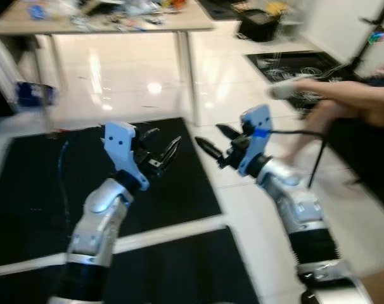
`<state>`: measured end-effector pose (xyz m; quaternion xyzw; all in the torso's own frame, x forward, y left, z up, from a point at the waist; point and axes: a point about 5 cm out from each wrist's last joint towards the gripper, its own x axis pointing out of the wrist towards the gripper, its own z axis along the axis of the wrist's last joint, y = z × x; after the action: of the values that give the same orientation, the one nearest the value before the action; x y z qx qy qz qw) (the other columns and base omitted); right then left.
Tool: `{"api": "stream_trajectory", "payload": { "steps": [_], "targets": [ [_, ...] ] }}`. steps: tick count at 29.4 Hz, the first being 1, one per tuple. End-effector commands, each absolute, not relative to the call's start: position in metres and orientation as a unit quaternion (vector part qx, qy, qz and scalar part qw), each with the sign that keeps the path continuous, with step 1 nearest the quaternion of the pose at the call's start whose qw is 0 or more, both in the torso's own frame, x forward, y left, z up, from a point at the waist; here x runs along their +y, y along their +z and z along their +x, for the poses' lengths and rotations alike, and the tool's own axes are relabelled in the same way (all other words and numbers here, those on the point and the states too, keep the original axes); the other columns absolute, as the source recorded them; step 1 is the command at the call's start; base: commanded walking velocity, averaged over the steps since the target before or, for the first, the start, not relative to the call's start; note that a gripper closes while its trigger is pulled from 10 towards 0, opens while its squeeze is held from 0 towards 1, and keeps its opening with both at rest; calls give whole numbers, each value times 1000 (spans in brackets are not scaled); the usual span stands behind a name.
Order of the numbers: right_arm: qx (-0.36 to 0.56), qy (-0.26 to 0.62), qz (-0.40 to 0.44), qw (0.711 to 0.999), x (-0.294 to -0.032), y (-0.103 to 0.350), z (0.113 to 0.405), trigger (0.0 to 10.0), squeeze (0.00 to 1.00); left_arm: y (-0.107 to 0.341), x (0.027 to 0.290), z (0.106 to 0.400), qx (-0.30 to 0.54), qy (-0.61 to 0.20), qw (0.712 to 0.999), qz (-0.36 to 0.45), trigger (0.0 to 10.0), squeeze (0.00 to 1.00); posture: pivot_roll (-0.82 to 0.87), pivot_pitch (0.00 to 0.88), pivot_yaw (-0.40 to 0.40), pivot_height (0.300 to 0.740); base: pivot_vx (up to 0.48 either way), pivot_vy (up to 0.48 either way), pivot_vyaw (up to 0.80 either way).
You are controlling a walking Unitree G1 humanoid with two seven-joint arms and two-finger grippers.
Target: Picking trash to rubbish bin
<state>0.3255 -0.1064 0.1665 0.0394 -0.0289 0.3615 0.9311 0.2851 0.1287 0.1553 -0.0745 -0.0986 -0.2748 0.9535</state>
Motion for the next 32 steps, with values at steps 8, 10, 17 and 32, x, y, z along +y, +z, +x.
{"api": "stream_trajectory", "payload": {
  "steps": [8,10,17,32],
  "targets": [
    [-16,332,59,941,-118,164,330,10000,0,153,126,285,-98,-277,954,-62,10000,0,-82,0,-14,740,480,0,-498],
    [-16,333,59,941,-118,164,330,10000,0,153,126,285,-98,-277,954,-62,10000,0,-82,0,-14,740,480,0,-788],
    [-19,323,64,944,-119,164,331,10000,0,152,126,285,-100,-276,954,-61,10000,0,-85,0,-16,740,480,0,-225],
    [-43,224,51,972,-145,170,344,10000,0,158,131,286,-115,-264,956,-58,10000,0,-83,0,-18,740,480,0,0]
  ]
}}
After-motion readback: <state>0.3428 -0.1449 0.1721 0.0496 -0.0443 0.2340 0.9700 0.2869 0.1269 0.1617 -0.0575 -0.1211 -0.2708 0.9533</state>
